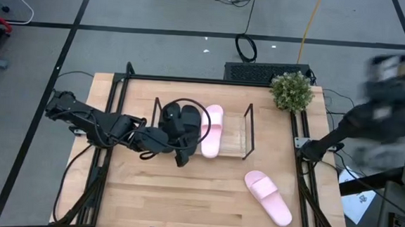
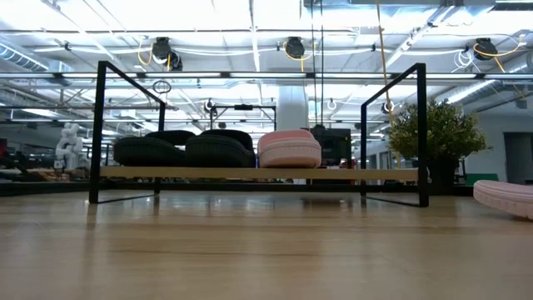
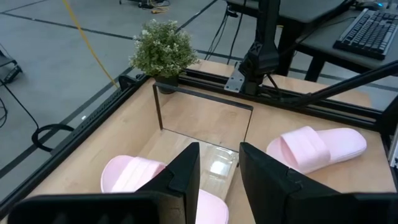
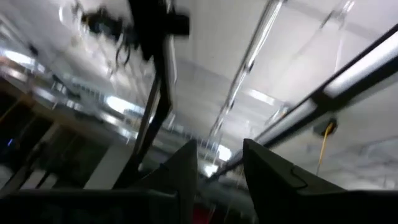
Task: Pick and place slides into the shelf
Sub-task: Put the pink slipper on the shelf
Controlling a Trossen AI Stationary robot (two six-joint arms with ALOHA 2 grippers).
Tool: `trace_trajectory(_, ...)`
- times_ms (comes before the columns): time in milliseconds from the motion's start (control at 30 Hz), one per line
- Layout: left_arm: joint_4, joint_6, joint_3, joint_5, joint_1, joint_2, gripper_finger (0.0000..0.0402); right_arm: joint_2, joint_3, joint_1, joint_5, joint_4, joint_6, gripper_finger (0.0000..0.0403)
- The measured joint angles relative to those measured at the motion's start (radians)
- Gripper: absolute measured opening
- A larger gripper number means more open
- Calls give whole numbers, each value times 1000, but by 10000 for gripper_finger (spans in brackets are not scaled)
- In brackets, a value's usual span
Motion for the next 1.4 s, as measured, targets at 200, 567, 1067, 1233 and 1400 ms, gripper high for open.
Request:
trace_trajectory(200,0,0,0,-4,0,0,113,36,-5,-41,27,-350,216,116)
trace_trajectory(567,-2,6,0,-3,0,0,113,15,-2,-81,-4,-713,600,116)
trace_trajectory(1067,-1,0,0,-3,2,0,113,-8,-2,-387,-56,-944,820,116)
trace_trajectory(1233,0,0,0,-2,13,0,113,-8,-2,-482,-58,-960,787,116)
trace_trajectory(1400,-1,0,0,-2,14,0,113,17,-1,-578,-56,-1051,808,116)
